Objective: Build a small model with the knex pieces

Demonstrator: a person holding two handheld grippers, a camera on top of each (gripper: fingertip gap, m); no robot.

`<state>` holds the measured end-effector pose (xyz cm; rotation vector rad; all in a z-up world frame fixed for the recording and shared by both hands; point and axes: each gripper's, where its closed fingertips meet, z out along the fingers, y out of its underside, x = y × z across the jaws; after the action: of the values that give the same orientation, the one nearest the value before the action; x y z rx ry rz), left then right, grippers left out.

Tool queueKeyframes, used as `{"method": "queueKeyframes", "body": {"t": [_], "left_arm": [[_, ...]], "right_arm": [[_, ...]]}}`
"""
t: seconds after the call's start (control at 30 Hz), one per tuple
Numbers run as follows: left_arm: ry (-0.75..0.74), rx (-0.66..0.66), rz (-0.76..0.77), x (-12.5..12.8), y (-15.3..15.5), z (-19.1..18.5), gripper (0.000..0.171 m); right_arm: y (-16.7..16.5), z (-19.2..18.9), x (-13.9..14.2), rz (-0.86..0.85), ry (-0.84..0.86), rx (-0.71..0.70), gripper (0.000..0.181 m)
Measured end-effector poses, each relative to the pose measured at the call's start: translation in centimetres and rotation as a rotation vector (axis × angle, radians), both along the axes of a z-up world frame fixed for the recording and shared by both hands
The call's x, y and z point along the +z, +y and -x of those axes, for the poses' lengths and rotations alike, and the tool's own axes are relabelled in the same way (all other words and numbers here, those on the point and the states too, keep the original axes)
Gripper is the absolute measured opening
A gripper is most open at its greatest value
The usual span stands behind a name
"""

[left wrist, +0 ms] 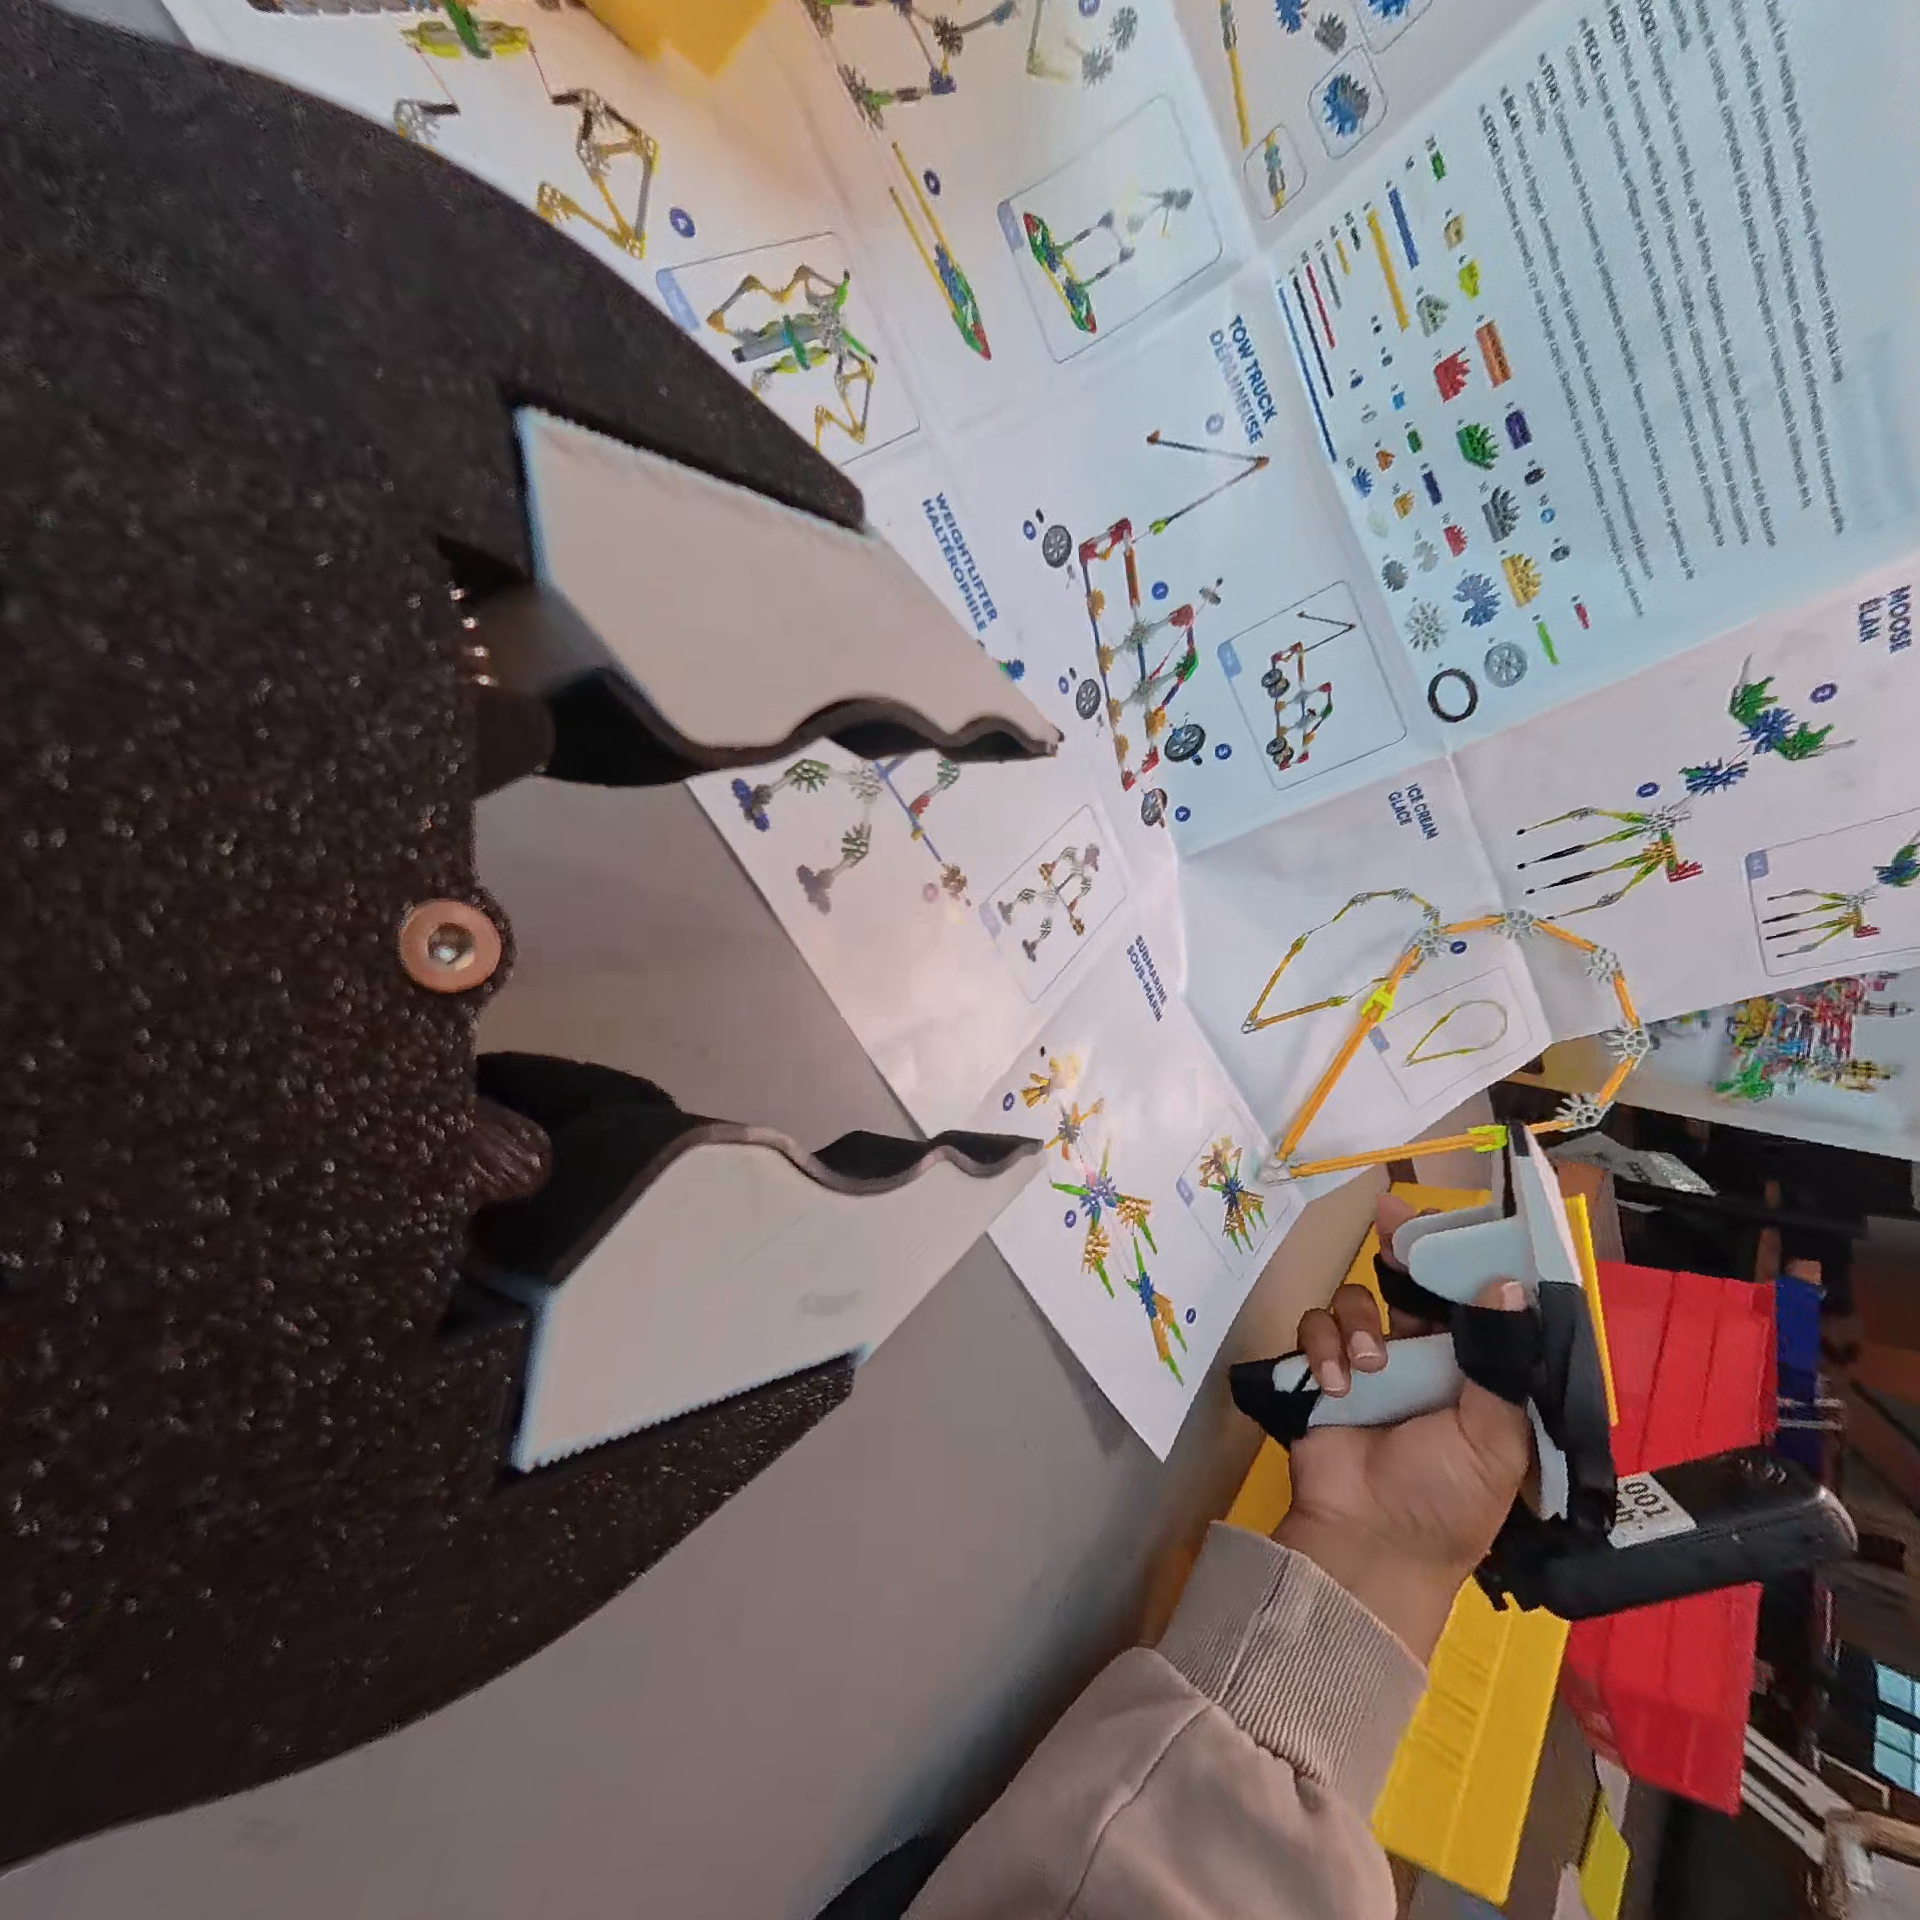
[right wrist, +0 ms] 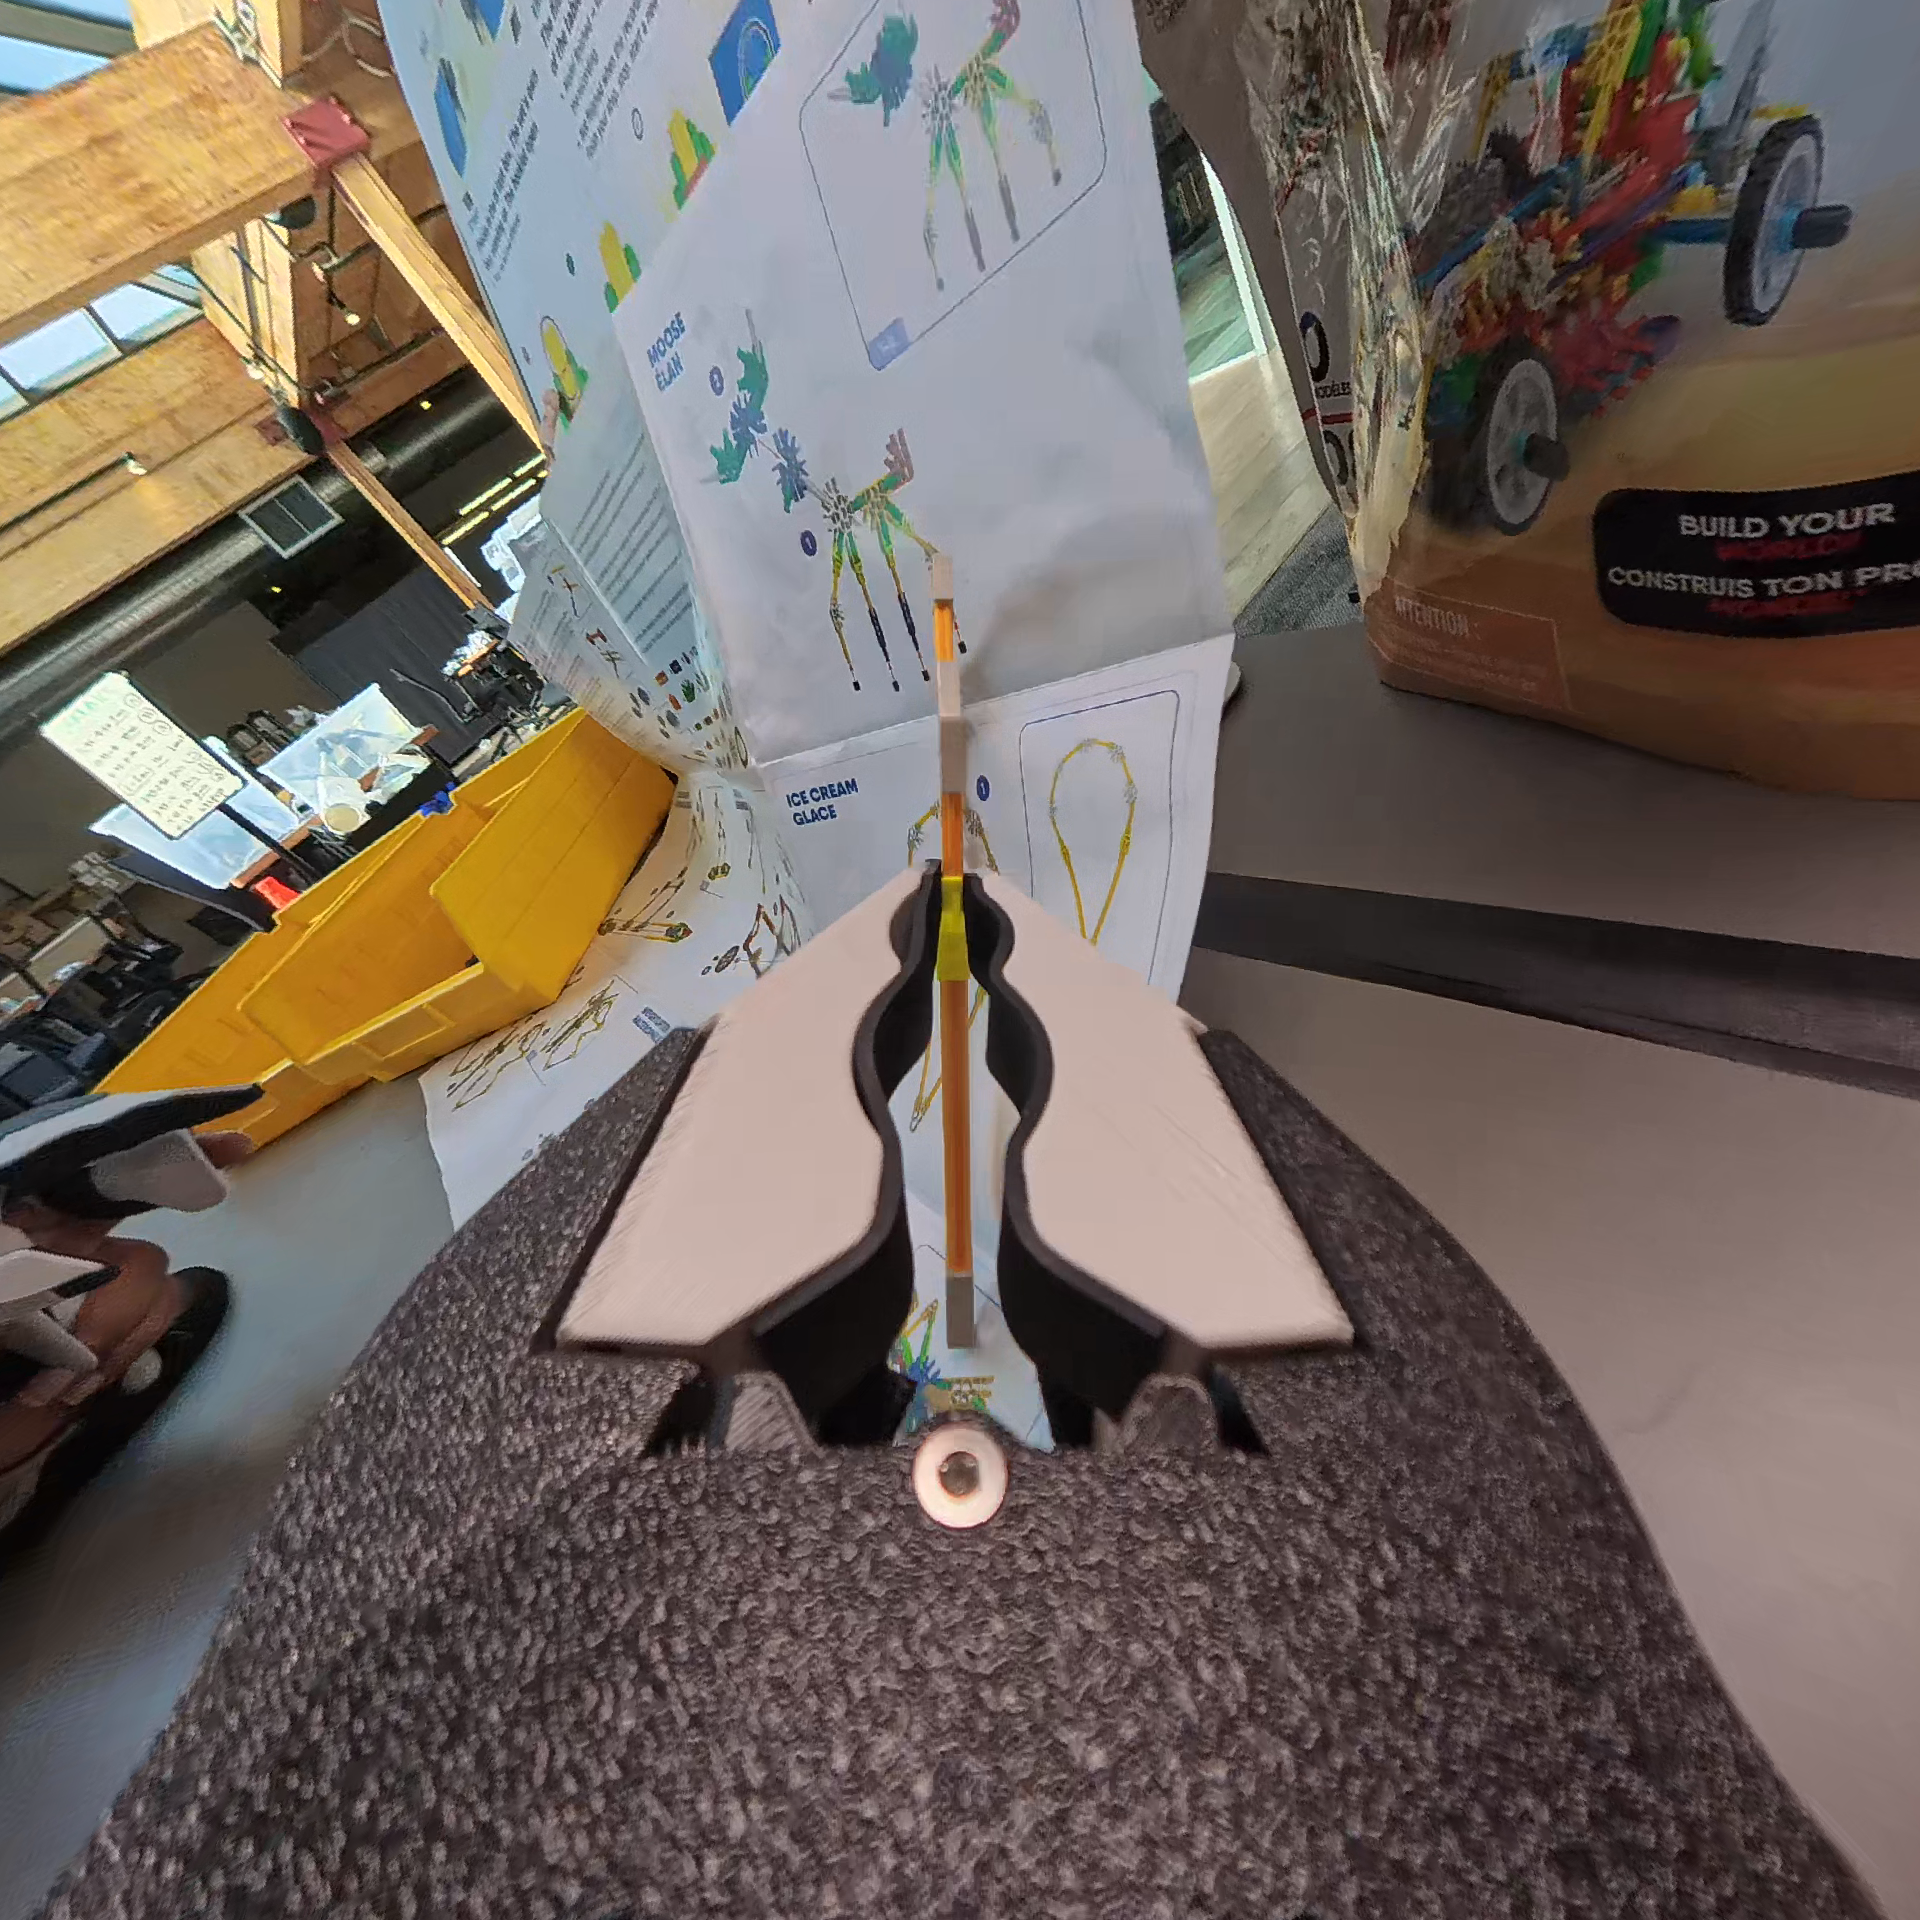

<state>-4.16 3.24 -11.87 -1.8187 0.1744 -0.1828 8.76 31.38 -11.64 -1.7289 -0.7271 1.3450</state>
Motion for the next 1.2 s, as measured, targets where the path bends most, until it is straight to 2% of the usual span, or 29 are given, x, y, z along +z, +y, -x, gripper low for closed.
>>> {"method": "queueKeyframes", "body": {"t": [0.17, 0.27, 0.43, 0.63, 0.9, 1.2], "left_arm": [[-0.07, 0.035, 0.032, 1.6, 3.8, -3.5, 0.079], [-0.082, 0.07, 0.061, 1.1, 6.2, -5.5, 0.083], [-0.104, 0.113, 0.121, -0.6, 9.6, -7.7, 0.089], [-0.08, 0.146, 0.137, -0.4, 12.5, -9.5, 0.095], [-0.057, 0.232, 0.117, 0.8, 14.9, -9.1, 0.099], [-0.046, 0.263, 0.119, 0.5, 15.1, -8.3, 0.099]], "right_arm": [[0.5, -0.2, -0.1, 0.009, -0.006, -0.038, 0.003], [0.6, -0.2, 0.0, 0.016, 0.003, -0.044, 0.002], [-0.1, -0.2, 1.6, 0.049, 0.111, 0.0, 0.003], [-0.7, -0.2, 2.9, 0.084, 0.198, 0.037, 0.002], [-0.9, -0.4, 3.9, 0.073, 0.259, 0.054, 0.003], [-1.3, -0.5, 4.0, 0.055, 0.267, 0.074, 0.003]]}}
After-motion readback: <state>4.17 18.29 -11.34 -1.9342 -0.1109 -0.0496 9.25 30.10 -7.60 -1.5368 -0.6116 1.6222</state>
